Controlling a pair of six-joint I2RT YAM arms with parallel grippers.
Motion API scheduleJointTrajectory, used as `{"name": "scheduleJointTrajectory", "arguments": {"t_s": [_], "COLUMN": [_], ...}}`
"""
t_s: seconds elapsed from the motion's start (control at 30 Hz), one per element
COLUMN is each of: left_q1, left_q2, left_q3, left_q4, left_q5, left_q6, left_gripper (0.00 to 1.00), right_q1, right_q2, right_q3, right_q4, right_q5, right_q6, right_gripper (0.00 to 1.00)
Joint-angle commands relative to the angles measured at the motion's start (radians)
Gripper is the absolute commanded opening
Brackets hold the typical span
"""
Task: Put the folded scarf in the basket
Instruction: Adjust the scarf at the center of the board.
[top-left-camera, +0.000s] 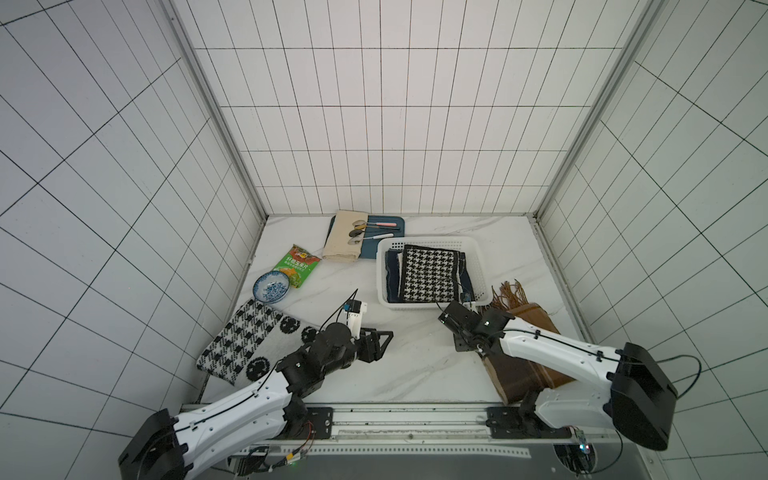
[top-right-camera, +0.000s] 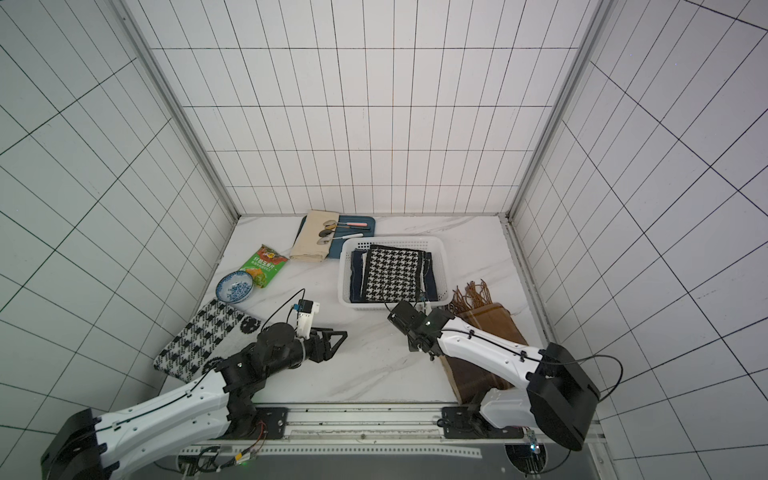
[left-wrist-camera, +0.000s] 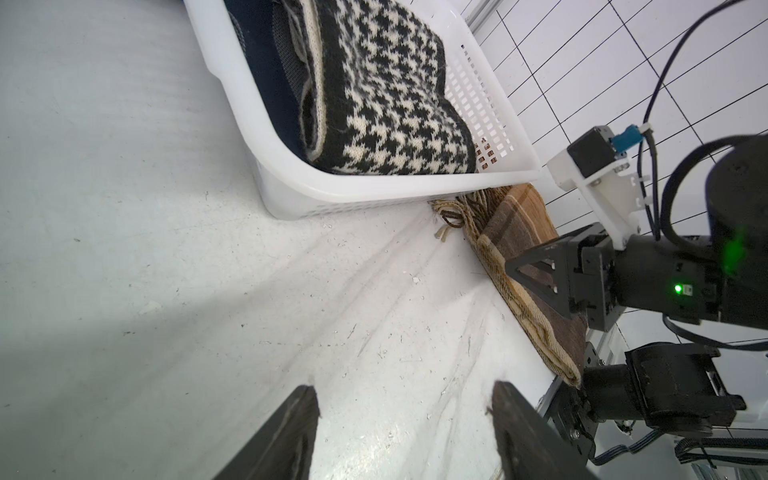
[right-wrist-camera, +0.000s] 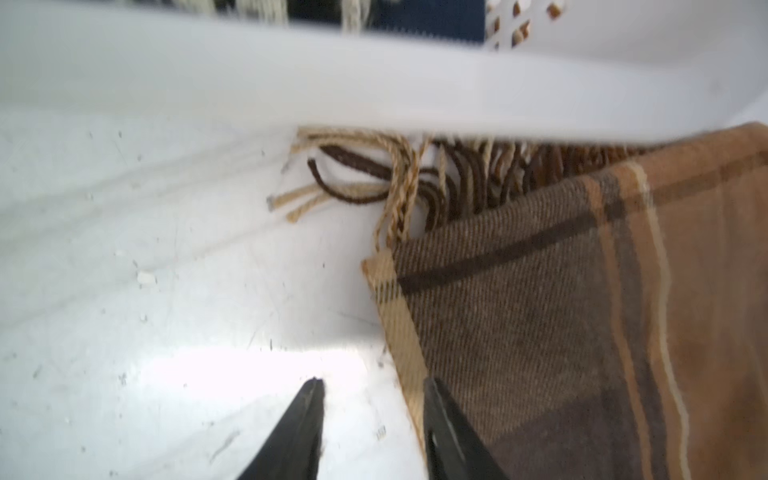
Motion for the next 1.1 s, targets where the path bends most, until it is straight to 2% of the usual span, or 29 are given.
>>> {"name": "scheduleJointTrajectory", "arguments": {"t_s": [0.0, 0.13, 0.23, 0.37, 0.5, 0.63, 0.73, 0.97, 1.07], "left_q1": [-0.005, -0.007, -0.010, -0.014, -0.014, -0.016, -0.019, -0.020, -0.020], "left_q2": [-0.006, -0.015, -0.018, -0.026, -0.026, -0.026, -0.026, -0.024, -0.025], "left_q3": [-0.007, -0.015, -0.016, -0.019, -0.021, -0.029, -0.035, -0.035, -0.039], "left_q4": [0.027, 0.030, 0.036, 0.034, 0.033, 0.043, 0.051, 0.054, 0.056], "left_q5": [0.018, 0.016, 0.037, 0.032, 0.038, 0.040, 0.044, 0.044, 0.045], "left_q6": [-0.003, -0.008, -0.015, -0.017, -0.017, -0.018, -0.021, -0.023, -0.024], "left_gripper": [0.70, 0.70, 0.70, 0.70, 0.70, 0.70, 0.70, 0.70, 0.70], "right_q1": [0.059, 0.082, 0.080, 0.079, 0.082, 0.078, 0.079, 0.112, 0.115], "right_q2": [0.028, 0.042, 0.075, 0.147, 0.176, 0.157, 0.131, 0.055, 0.082], "right_q3": [-0.036, -0.073, -0.058, -0.033, -0.022, -0.030, -0.033, 0.072, 0.124], "right_q4": [-0.188, -0.160, -0.183, -0.212, -0.221, -0.201, -0.137, -0.041, 0.008], "right_q5": [0.091, 0.057, 0.072, 0.066, 0.065, 0.054, 0.022, -0.068, -0.114], "right_q6": [0.149, 0.171, 0.184, 0.198, 0.200, 0.174, 0.119, 0.039, 0.007], "right_gripper": [0.44, 0.46, 0.51, 0.51, 0.38, 0.17, 0.08, 0.05, 0.10]}}
